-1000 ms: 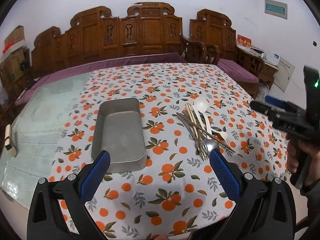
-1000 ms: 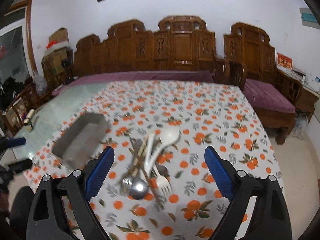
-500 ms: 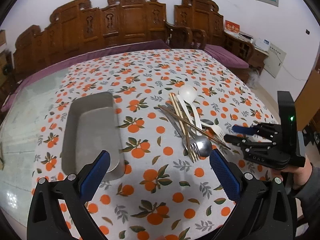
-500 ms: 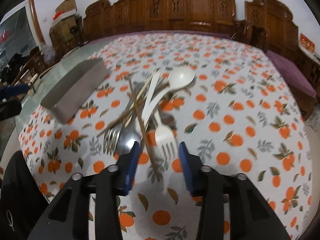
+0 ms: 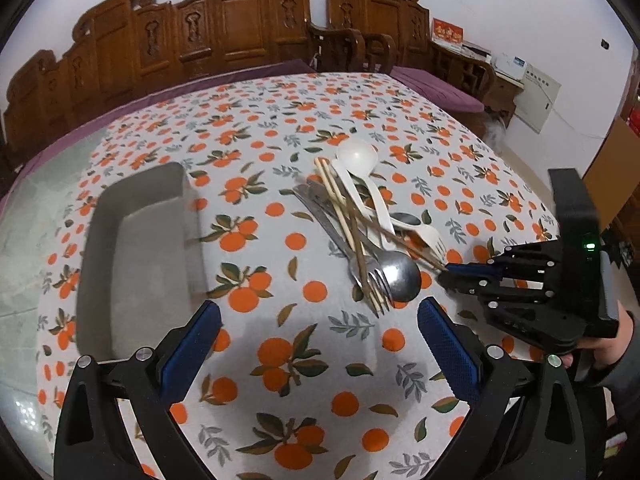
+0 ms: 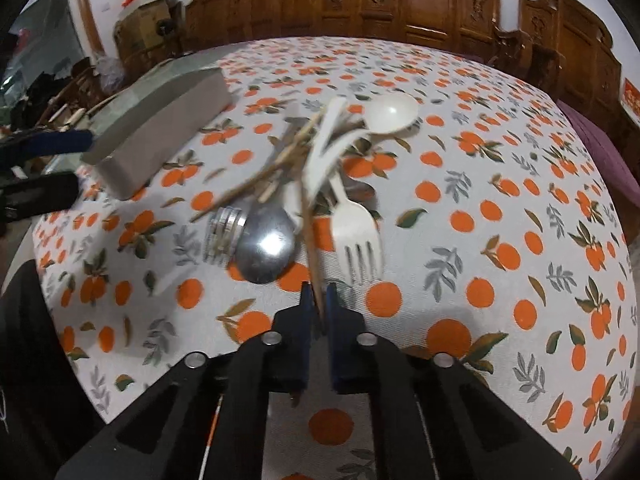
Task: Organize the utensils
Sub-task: 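Grasp a wooden chopstick with the right gripper while the left gripper grasps another chopstick, then carry both chopsticks over the grey tray while the left gripper opens to drop its chopstick, then lower the held chopstick into the grey tray and open the right gripper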
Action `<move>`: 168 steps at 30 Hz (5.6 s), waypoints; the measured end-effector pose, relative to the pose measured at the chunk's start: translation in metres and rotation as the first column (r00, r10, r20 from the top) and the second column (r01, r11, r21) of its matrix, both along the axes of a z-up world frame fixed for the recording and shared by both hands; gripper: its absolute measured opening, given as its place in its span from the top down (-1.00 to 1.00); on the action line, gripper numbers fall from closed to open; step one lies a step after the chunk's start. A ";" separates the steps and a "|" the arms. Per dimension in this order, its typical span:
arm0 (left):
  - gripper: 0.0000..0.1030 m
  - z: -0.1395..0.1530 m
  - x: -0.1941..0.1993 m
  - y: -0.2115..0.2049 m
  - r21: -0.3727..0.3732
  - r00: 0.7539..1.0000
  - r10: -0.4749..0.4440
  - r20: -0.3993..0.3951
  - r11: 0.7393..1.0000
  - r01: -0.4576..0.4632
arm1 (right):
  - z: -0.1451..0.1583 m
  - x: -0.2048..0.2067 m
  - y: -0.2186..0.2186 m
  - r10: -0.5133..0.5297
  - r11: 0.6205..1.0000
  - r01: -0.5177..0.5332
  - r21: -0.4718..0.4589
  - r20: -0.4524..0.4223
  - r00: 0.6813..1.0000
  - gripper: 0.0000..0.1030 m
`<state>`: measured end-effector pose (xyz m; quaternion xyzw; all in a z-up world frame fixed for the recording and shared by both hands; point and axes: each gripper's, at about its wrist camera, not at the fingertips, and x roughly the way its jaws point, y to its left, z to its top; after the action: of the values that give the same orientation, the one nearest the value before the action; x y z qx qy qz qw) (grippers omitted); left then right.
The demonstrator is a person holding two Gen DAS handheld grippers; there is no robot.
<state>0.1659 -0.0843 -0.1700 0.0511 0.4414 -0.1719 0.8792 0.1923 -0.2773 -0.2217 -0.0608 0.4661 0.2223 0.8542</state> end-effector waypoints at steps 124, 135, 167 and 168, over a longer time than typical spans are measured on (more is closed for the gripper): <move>0.41 0.045 0.002 0.181 0.026 0.955 0.270 0.119 0.961 -0.275 | 0.099 0.021 0.218 0.132 0.991 -0.122 -0.051 0.312 0.941 0.90; 0.29 0.050 -0.013 0.194 0.018 0.953 0.267 0.143 0.962 -0.272 | 0.073 0.030 0.237 0.127 0.991 -0.132 0.018 0.185 0.975 0.85; -0.09 0.055 -0.022 0.177 0.002 0.962 0.224 0.159 0.974 -0.227 | 0.093 0.021 0.195 0.105 0.984 -0.123 0.131 0.137 0.985 0.24; -0.12 0.056 -0.022 0.175 0.001 0.962 0.221 0.159 0.975 -0.224 | 0.095 0.017 0.187 0.093 0.984 -0.113 0.140 0.139 0.986 0.24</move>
<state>0.1438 0.0909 -0.1141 0.0230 0.3751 -0.0633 0.9245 0.2097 -0.0906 -0.1266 -0.0362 0.3873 0.2956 0.8725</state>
